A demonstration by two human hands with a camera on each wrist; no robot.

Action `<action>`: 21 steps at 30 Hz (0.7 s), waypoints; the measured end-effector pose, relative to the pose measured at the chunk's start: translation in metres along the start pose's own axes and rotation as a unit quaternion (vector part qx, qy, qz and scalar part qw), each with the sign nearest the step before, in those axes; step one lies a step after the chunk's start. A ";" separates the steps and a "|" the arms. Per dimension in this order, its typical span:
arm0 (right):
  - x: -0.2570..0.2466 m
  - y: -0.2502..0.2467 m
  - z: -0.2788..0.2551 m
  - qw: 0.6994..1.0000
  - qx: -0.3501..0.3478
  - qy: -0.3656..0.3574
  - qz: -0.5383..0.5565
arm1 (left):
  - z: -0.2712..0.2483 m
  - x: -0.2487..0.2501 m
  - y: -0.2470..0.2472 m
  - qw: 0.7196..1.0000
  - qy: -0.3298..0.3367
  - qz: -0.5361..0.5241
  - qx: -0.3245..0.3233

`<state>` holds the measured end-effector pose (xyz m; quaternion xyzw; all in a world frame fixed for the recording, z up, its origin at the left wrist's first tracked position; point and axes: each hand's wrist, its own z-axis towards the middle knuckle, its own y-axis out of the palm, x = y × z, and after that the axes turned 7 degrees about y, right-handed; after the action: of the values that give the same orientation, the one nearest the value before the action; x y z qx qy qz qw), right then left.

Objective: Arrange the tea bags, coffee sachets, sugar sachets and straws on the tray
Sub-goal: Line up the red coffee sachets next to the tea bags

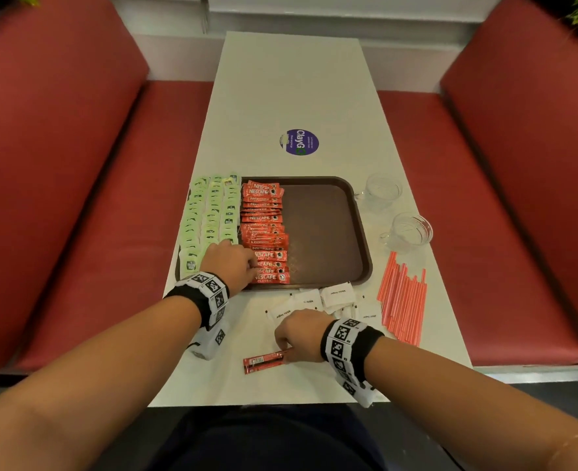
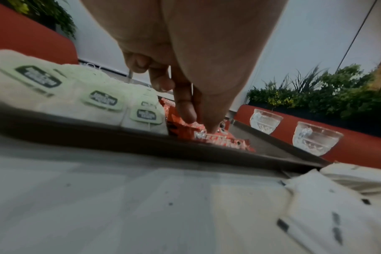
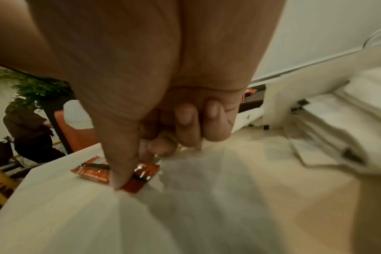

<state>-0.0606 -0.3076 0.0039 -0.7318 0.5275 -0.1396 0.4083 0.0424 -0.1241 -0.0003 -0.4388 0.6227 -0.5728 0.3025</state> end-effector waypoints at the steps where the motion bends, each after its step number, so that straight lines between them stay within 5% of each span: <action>1: 0.000 -0.001 0.001 1.000 -0.003 -0.002 0.001 | -0.003 0.001 -0.001 1.000 -0.003 -0.011 0.008; 6: 0.002 -0.006 0.006 1.000 0.002 -0.007 0.009 | -0.021 0.007 -0.008 0.998 0.028 -0.061 0.021; 15: 0.028 -0.049 -0.003 0.993 0.114 -0.026 0.005 | -0.035 0.028 -0.020 0.971 0.030 -0.155 -0.180; 21: 0.057 -0.065 0.000 0.986 0.164 -0.010 0.026 | -0.026 0.039 -0.023 0.971 0.036 -0.207 -0.113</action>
<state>0.0046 -0.3508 0.0393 -0.6428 0.5118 -0.2062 0.5314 0.0070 -0.1460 0.0312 -0.5690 0.5894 -0.5640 0.1030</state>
